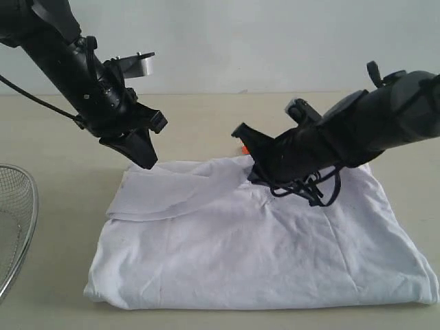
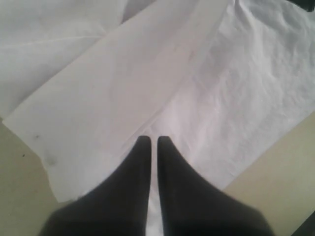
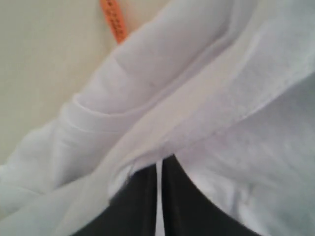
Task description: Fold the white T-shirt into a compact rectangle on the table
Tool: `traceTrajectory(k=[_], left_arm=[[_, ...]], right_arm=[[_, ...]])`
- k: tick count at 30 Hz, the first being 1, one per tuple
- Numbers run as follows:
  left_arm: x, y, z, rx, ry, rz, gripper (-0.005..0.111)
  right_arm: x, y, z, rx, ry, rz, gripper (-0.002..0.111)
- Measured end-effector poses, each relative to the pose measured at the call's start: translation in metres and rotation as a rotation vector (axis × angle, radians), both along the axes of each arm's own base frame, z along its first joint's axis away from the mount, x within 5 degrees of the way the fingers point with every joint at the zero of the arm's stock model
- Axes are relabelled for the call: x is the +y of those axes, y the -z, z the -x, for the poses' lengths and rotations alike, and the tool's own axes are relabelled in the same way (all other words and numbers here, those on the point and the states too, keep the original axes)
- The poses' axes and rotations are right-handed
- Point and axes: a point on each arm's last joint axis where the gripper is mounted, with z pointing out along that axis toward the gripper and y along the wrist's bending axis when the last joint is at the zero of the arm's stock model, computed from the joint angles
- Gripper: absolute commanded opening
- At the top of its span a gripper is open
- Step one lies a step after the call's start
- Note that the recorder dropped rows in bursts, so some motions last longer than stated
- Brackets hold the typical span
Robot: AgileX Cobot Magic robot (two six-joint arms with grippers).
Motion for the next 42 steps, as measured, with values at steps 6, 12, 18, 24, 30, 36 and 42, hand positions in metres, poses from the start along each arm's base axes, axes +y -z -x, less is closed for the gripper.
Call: traceTrajectory(k=[6,12,18,24,30,36,42], left_arm=[[0.0,0.0,0.0,0.004,0.002,0.0,0.004],[0.0,-0.001,0.004,0.035,0.016,-0.004,0.004],[0.002,-0.008,0.007,0.026,0.027,-0.011,0.004],[0.006,-0.021,0.01,-0.01,0.022,-0.008,0.004],[0.007,-0.022,0.009,-0.024,0.018,-0.013,0.004],[0.007,-0.022,0.007,-0.043,0.007,-0.006,0.004],[0.006,-0.022,0.007,-0.043,0.003,0.003,0.004]], right_arm=[[0.009,-0.032,-0.026,-0.102,0.046,-0.081,0.0],[0.011,-0.043,-0.034,-0.139,0.049,-0.097,0.0],[0.018,-0.042,-0.028,-0.121,-0.077,-0.095,0.0],[0.024,-0.053,-0.017,-0.128,-0.231,-0.109,0.0],[0.015,-0.045,0.013,-0.084,-0.242,-0.072,0.0],[0.024,-0.019,0.03,-0.028,-0.239,-0.012,0.0],[0.035,0.004,0.033,0.027,-0.238,0.002,0.0]])
